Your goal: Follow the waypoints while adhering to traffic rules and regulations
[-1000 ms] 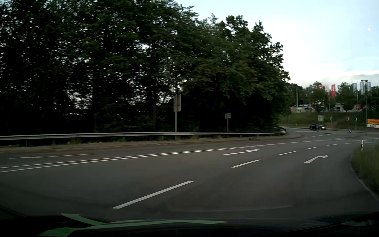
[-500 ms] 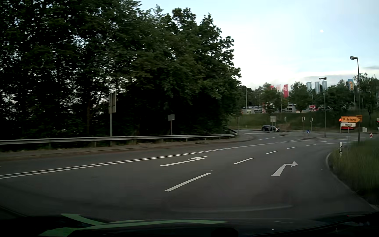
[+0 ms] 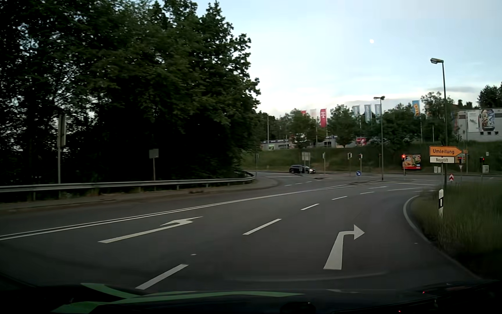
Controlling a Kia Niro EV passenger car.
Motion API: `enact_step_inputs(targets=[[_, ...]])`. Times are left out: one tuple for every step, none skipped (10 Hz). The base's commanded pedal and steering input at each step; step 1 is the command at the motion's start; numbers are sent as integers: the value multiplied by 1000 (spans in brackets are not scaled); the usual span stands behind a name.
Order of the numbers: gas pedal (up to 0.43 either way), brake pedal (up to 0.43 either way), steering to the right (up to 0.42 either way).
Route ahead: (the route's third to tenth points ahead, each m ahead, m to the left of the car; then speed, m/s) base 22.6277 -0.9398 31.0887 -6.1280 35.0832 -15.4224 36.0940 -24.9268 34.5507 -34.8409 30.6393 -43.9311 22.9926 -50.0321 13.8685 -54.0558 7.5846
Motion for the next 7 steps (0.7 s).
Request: enact_step_inputs(targets=[[118,0,146],[118,0,133],[110,0,118],[98,0,107],[98,0,104],[98,0,104],[98,0,104]])
